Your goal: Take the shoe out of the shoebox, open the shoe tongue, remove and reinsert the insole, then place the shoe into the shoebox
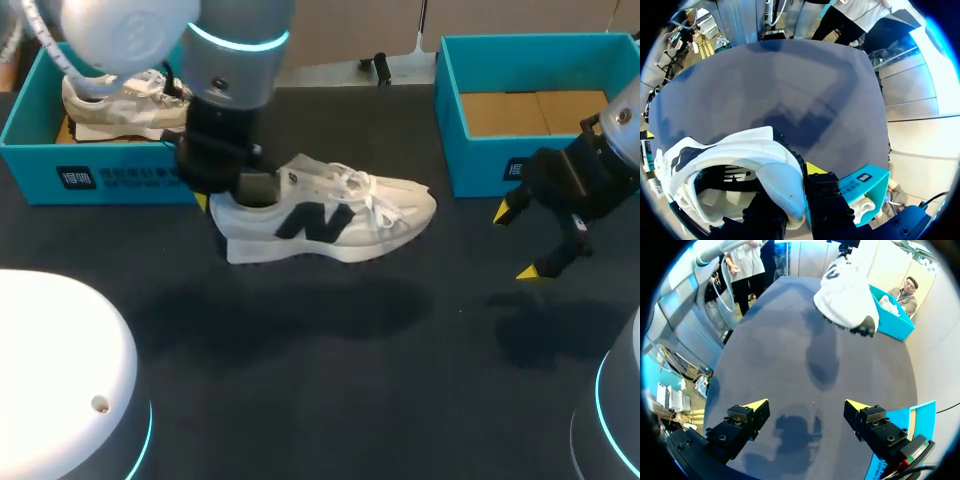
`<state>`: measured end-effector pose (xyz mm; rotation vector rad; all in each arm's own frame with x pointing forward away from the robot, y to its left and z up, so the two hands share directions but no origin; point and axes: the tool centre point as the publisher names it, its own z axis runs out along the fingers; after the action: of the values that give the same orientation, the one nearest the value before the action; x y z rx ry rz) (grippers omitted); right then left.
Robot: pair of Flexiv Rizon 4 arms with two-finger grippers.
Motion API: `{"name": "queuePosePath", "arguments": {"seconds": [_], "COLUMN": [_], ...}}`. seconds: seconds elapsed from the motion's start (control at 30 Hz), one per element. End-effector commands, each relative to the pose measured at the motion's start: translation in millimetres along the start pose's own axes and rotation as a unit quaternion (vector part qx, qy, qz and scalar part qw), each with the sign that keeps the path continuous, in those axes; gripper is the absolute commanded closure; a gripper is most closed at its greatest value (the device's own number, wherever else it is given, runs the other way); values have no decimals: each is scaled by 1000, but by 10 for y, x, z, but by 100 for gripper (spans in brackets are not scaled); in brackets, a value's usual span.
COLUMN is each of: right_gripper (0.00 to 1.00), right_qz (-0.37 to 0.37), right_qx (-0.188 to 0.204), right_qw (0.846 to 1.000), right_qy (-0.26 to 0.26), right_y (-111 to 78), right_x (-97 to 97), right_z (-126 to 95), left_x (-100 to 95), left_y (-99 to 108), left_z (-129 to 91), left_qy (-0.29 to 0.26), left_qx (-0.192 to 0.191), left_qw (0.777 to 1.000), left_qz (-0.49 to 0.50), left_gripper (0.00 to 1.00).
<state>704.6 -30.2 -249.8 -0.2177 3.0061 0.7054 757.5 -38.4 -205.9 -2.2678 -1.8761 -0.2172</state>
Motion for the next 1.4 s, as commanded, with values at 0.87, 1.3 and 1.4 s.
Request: {"name": "queuePosePath", "arguments": {"seconds": [0.87,1.3,1.4], "right_gripper": [0,0,0], "right_qz": [0,0,0], "right_qx": [2,2,2], "right_qw": [1000,1000,1000], "right_qy": [-1,-1,-1], "right_y": [3,3,3], "right_x": [5,5,5], "right_z": [9,9,9], "left_x": [-147,-350,-400], "left_y": [-118,-244,-258], "left_z": [74,393,491], "left_qy": [9,3,6], "left_qx": [-11,-34,-39], "left_qw": [1000,999,999], "left_qz": [1,17,18], "left_gripper": [100,100,100]}}
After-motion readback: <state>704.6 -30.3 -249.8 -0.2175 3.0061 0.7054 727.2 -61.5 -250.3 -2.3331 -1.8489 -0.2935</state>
